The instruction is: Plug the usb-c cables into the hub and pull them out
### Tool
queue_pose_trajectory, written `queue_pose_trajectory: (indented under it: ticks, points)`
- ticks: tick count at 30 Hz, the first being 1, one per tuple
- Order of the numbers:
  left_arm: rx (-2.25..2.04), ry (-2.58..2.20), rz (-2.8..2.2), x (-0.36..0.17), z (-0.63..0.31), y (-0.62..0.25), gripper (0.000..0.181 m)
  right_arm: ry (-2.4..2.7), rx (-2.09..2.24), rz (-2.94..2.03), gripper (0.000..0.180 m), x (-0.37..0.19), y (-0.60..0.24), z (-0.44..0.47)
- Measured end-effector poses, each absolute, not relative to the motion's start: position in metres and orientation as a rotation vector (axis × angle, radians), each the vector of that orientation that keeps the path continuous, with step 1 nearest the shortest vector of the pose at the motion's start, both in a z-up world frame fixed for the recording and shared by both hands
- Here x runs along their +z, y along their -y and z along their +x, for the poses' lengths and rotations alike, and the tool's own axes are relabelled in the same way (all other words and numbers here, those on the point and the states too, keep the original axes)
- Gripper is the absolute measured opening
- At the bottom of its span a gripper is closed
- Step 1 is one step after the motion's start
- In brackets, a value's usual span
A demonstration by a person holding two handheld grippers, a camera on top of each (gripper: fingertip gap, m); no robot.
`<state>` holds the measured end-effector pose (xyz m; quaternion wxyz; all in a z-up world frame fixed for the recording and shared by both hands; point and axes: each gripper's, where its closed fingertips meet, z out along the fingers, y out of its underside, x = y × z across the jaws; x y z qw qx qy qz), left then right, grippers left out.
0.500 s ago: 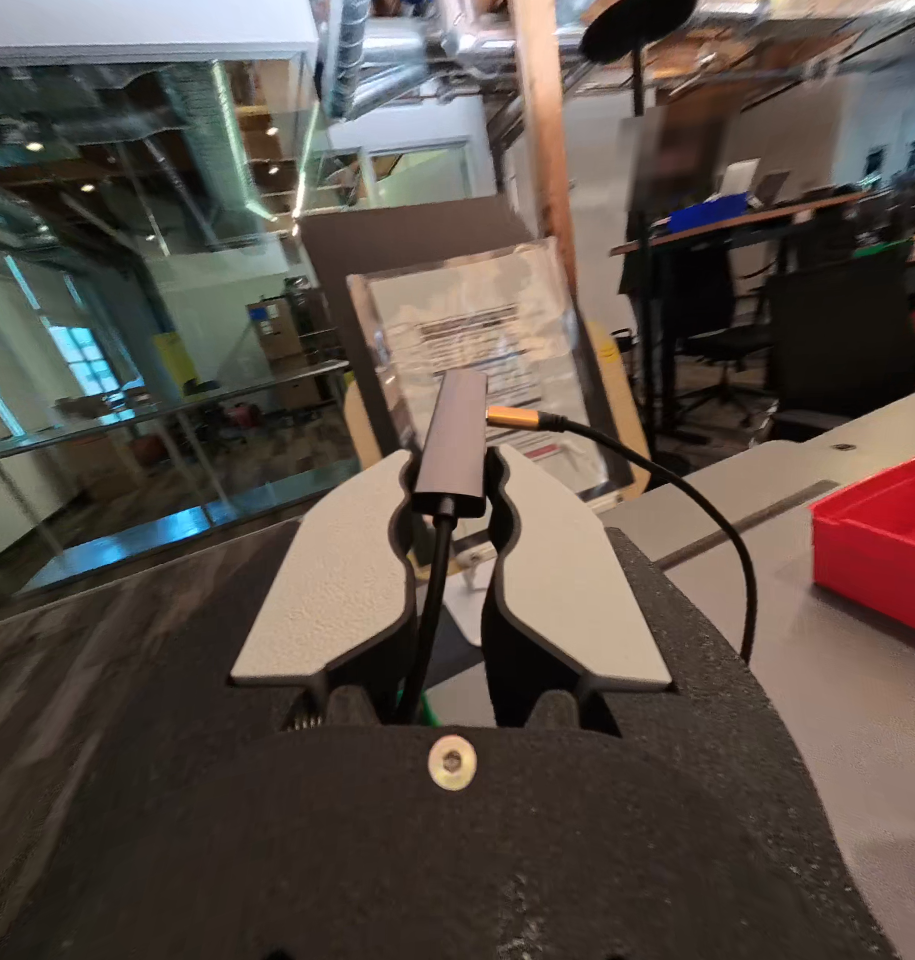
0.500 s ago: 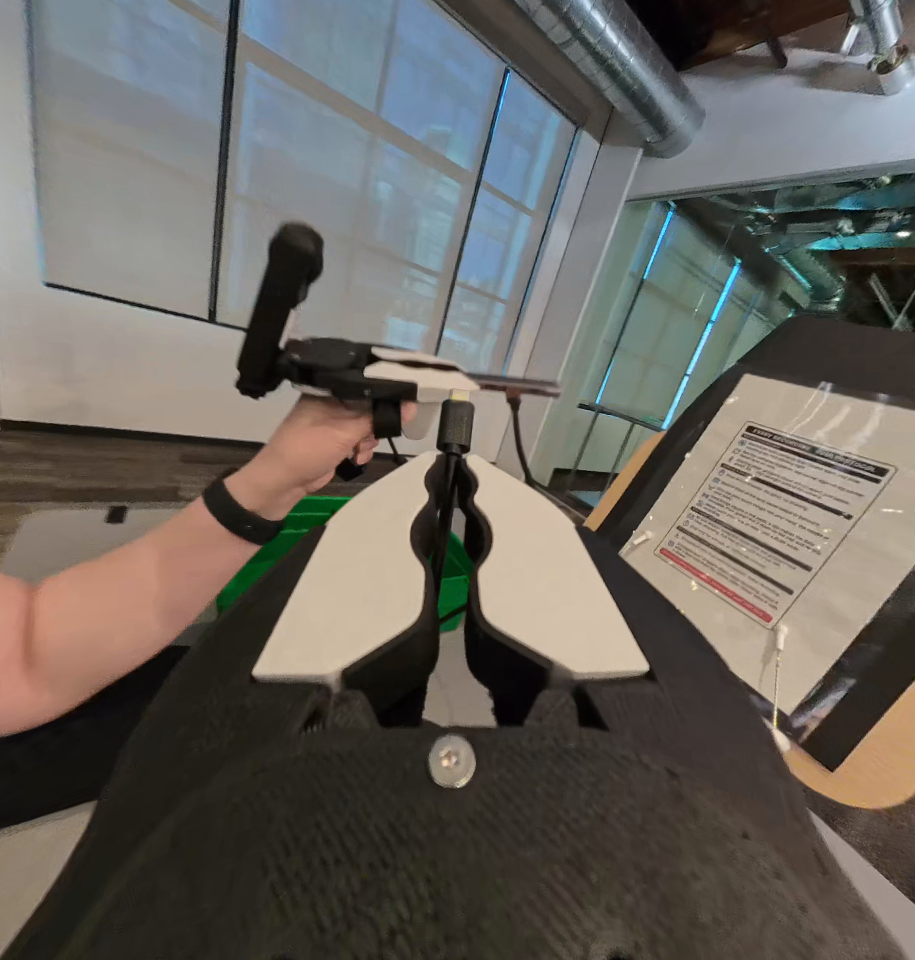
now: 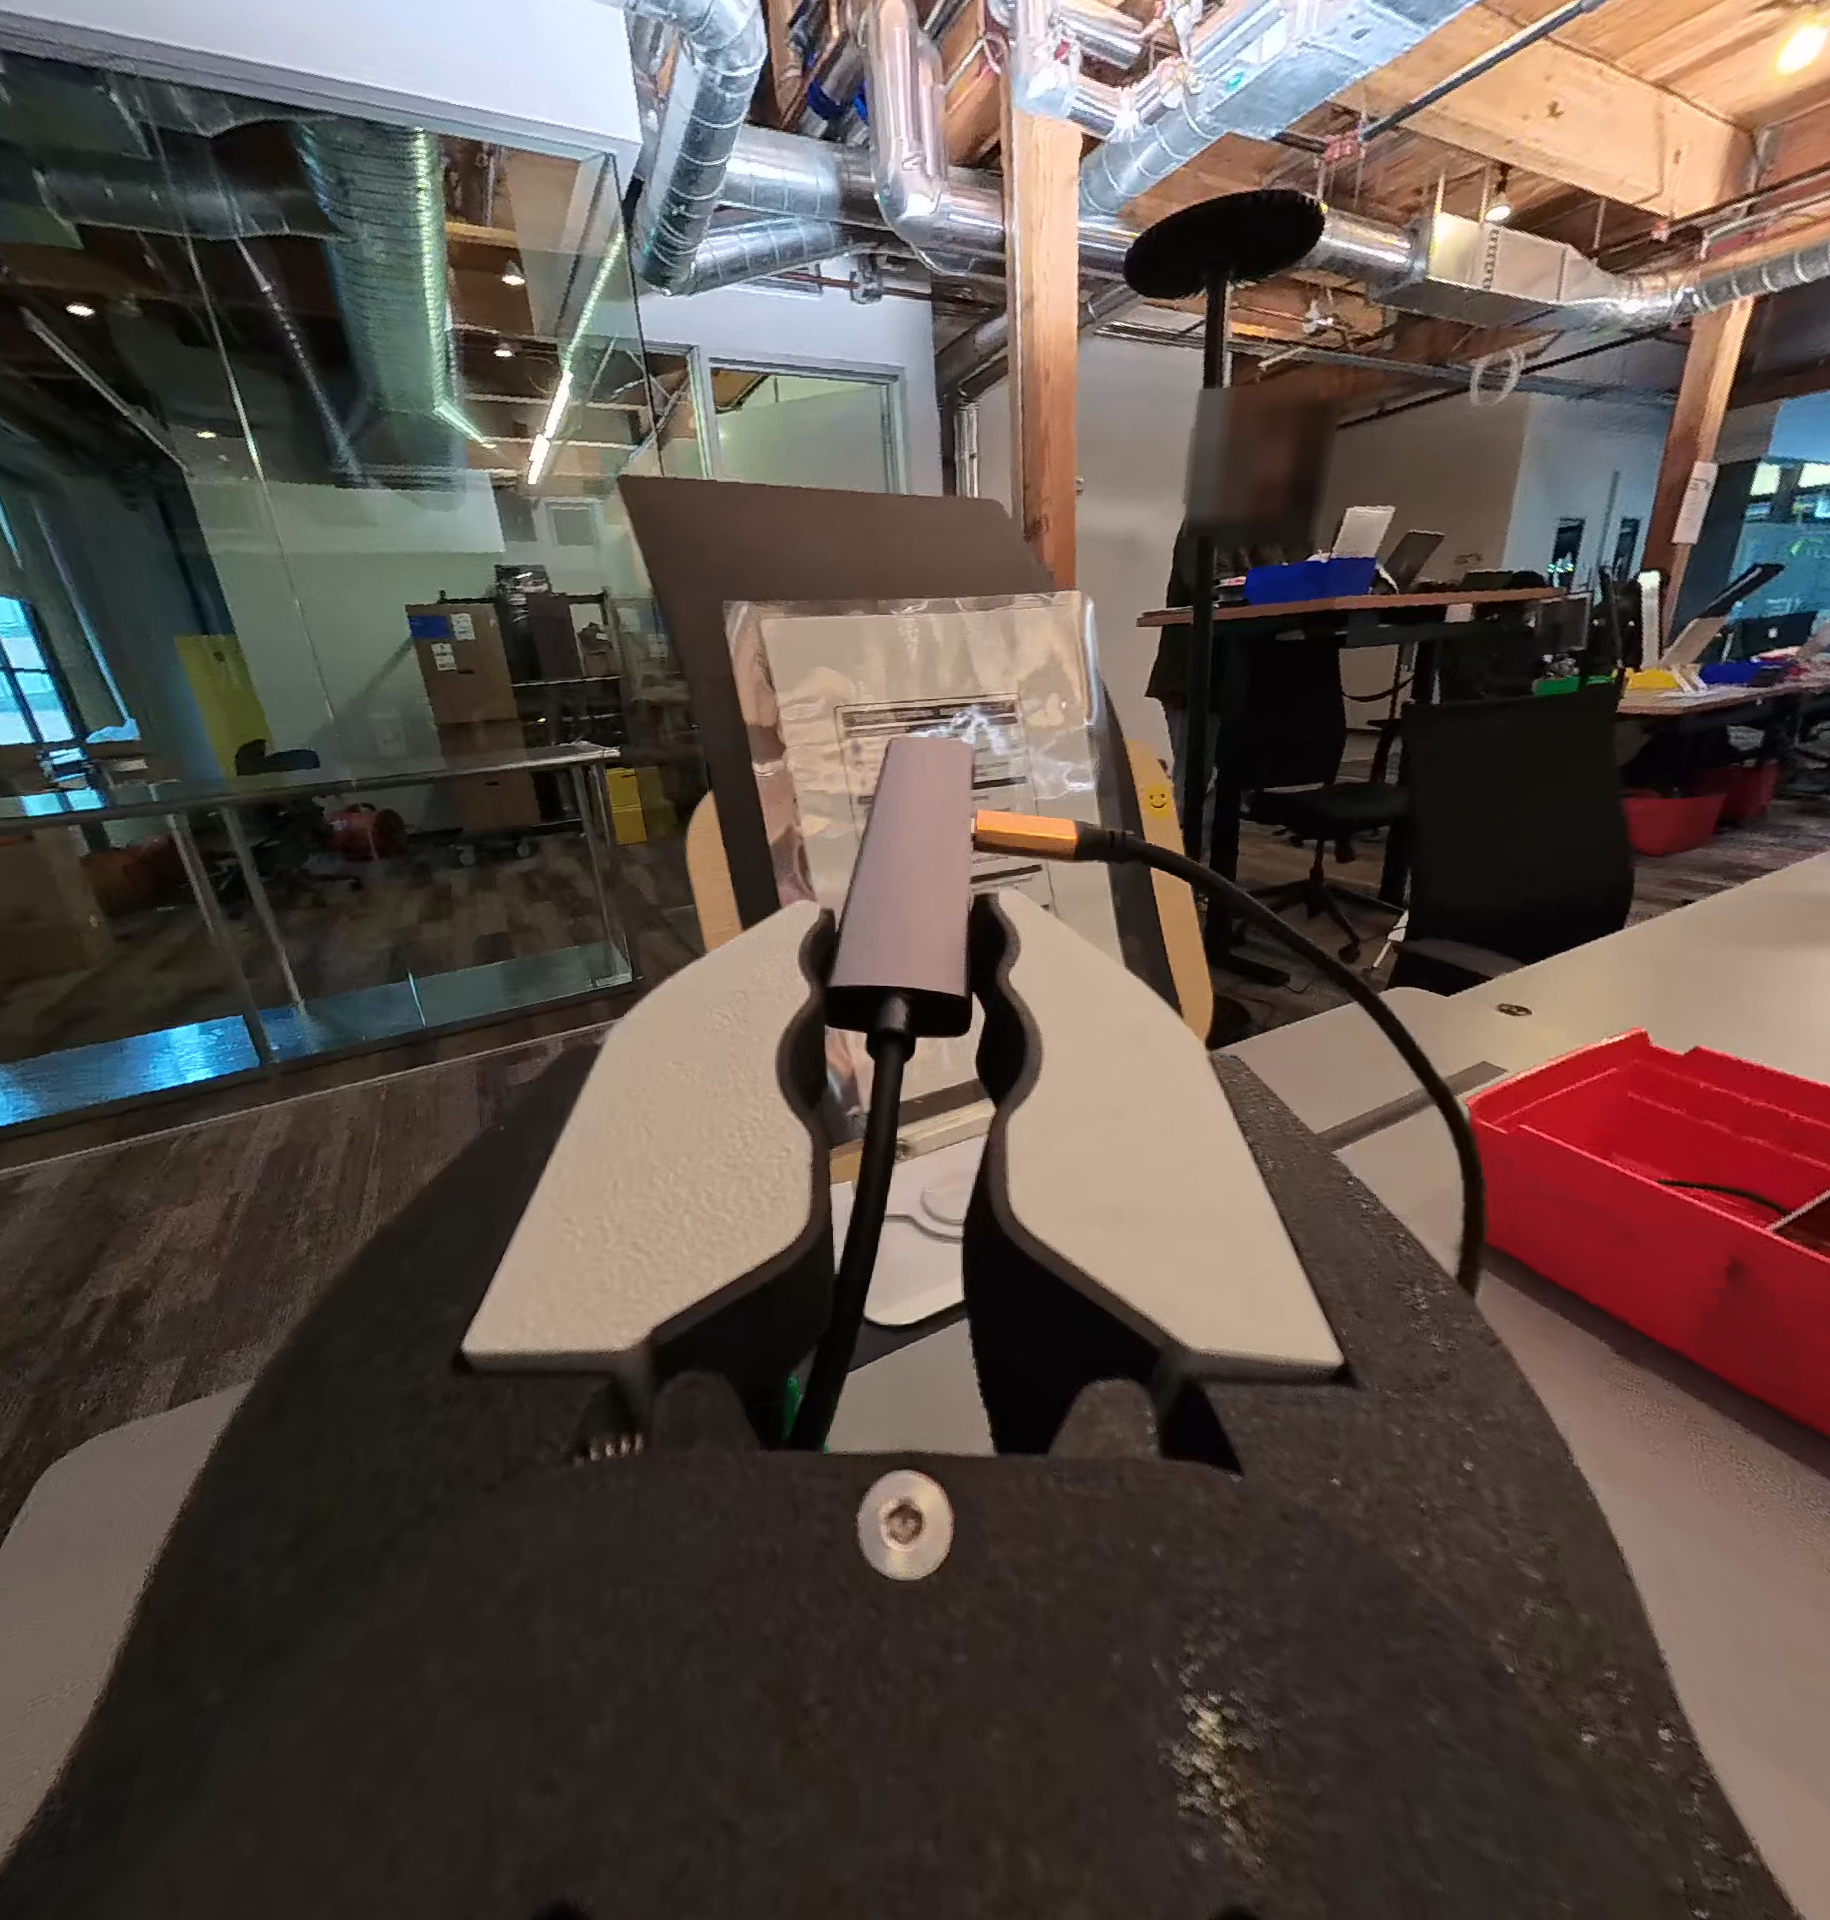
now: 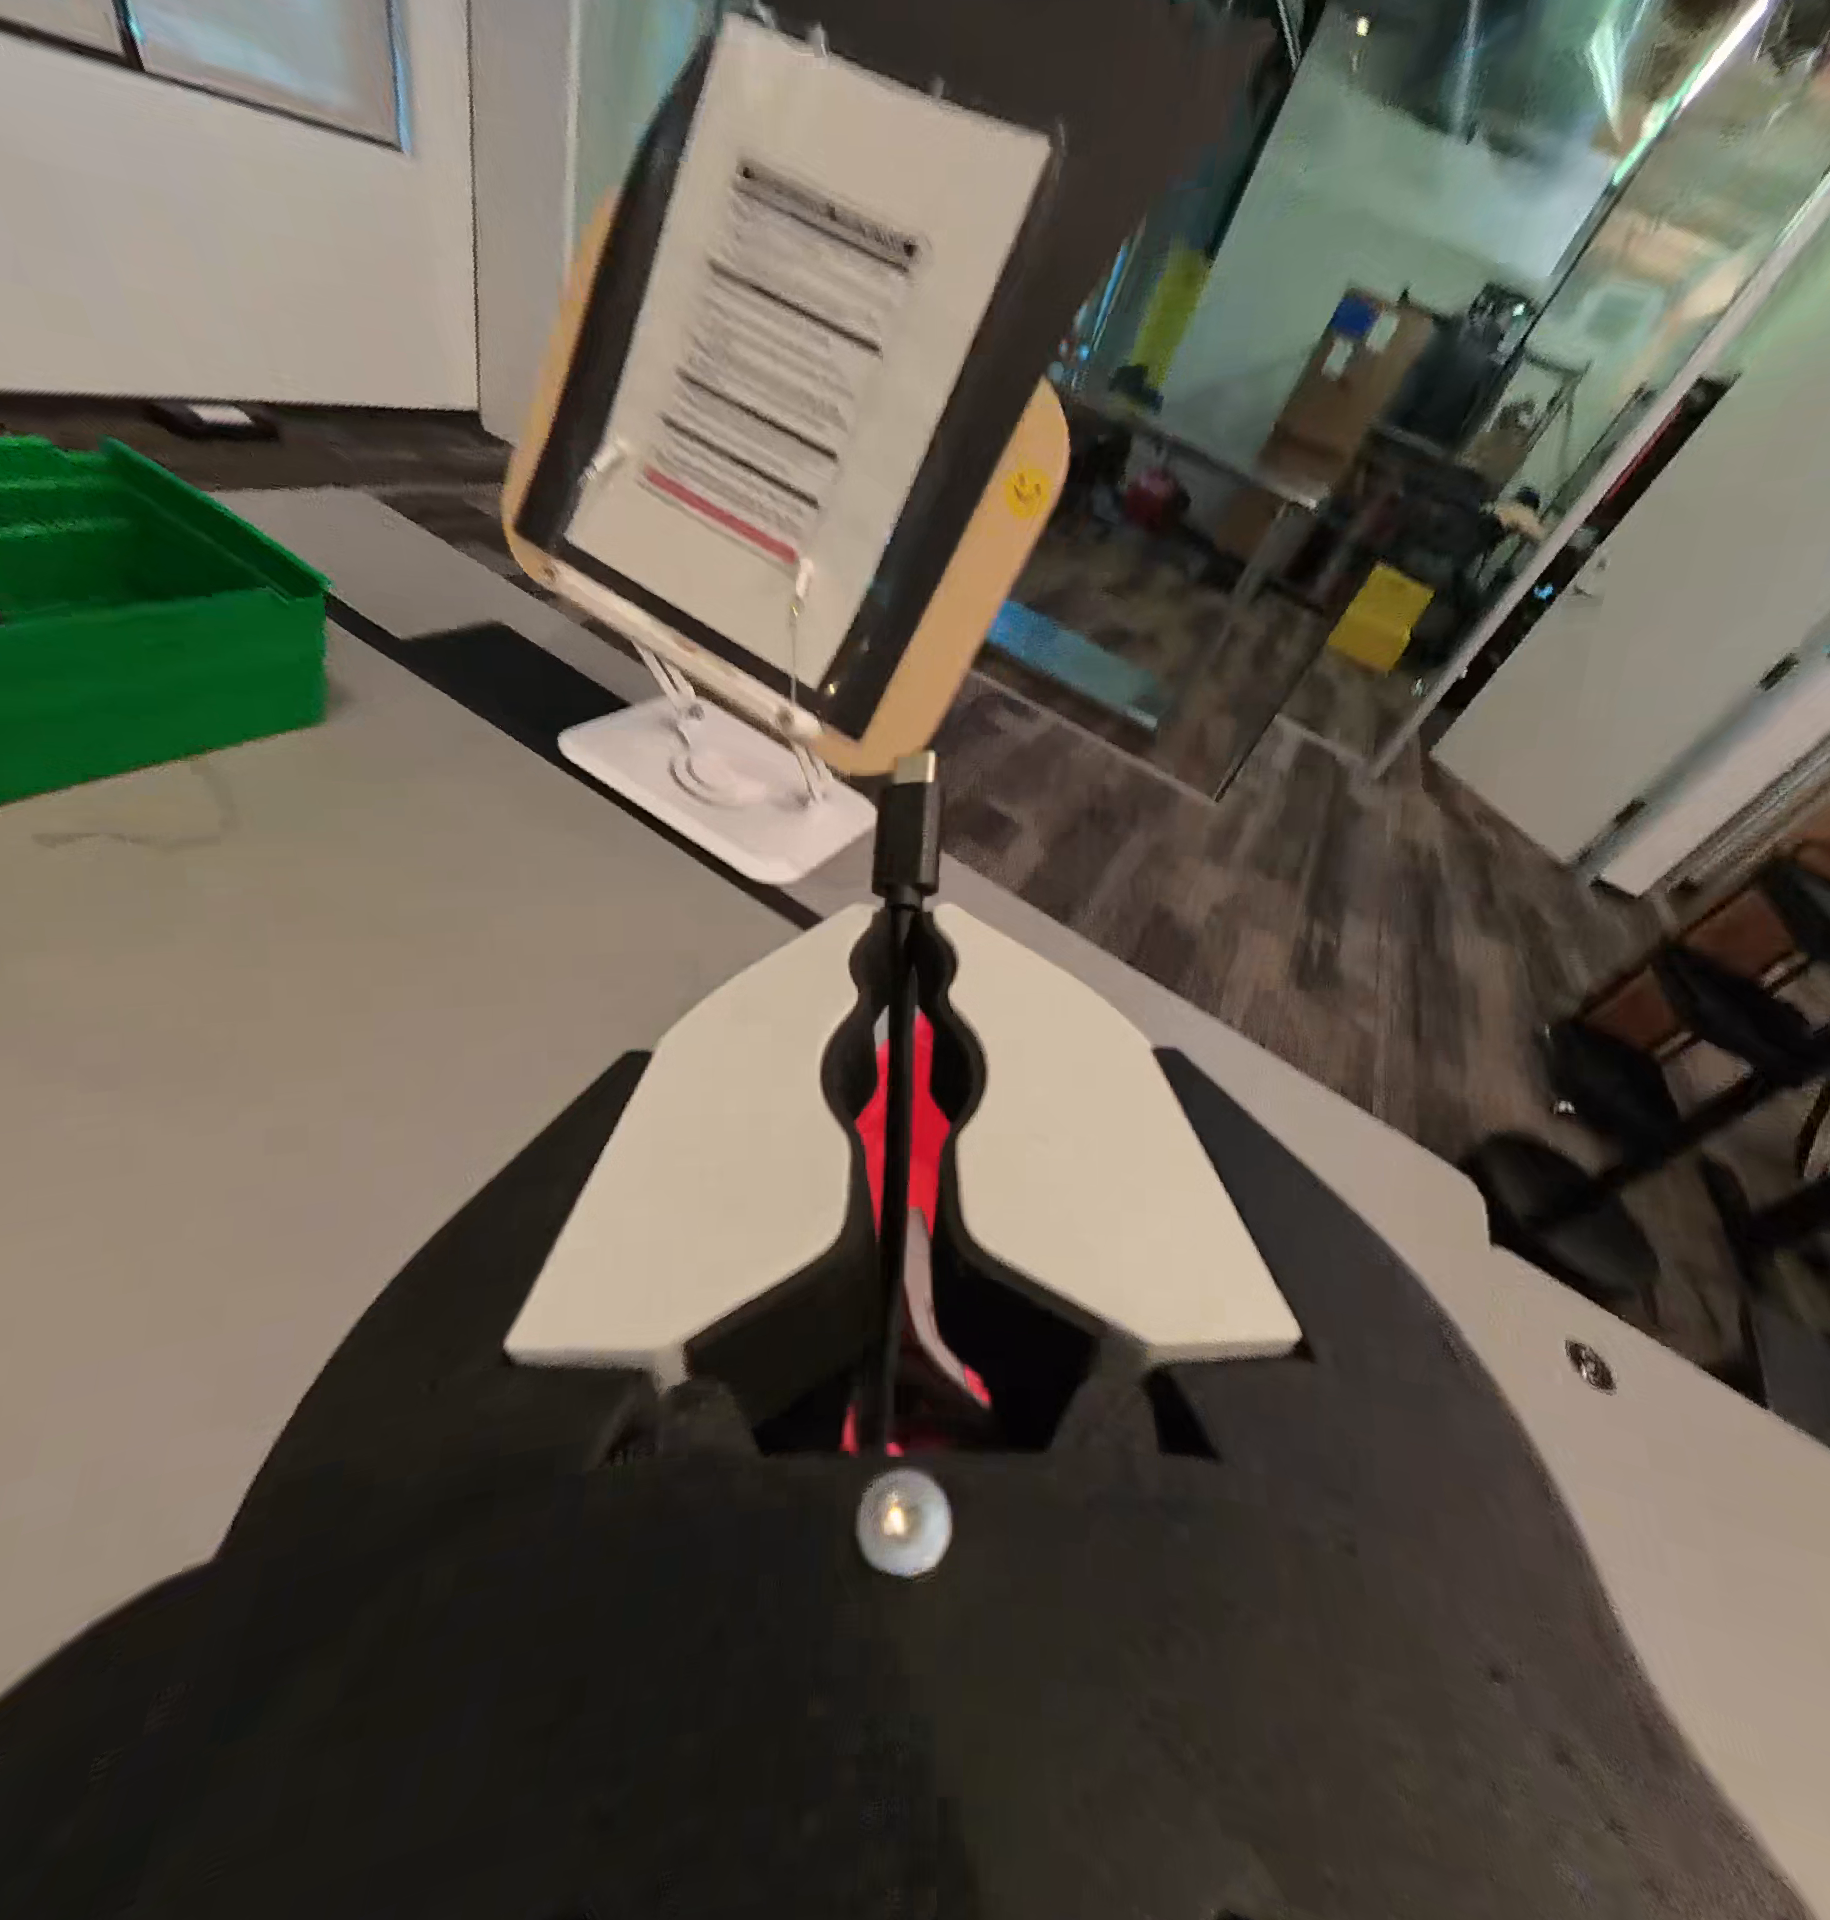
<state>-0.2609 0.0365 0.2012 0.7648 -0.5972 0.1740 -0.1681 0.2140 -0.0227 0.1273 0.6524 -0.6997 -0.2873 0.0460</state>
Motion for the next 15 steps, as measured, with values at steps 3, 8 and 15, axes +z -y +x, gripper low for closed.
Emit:
queue_pose_trajectory:
  ticks: [3,8,15]
  points:
    - [-0.378,-0.425,-1.301,0.201,-0.247,-0.033,0.024,0.63,0.086,-1.676,0.005,0.104,0.012,0.232]
    - [-0.358,-0.483,-1.305,0.199,-0.229,-0.029,0.024,0.661,0.133,-1.773,0.005,0.074,0.002,0.236]
    - [-0.331,-0.513,-1.307,0.198,-0.22,-0.027,0.024,0.825,0.265,-1.759,0.005,0.067,0.029,0.216]
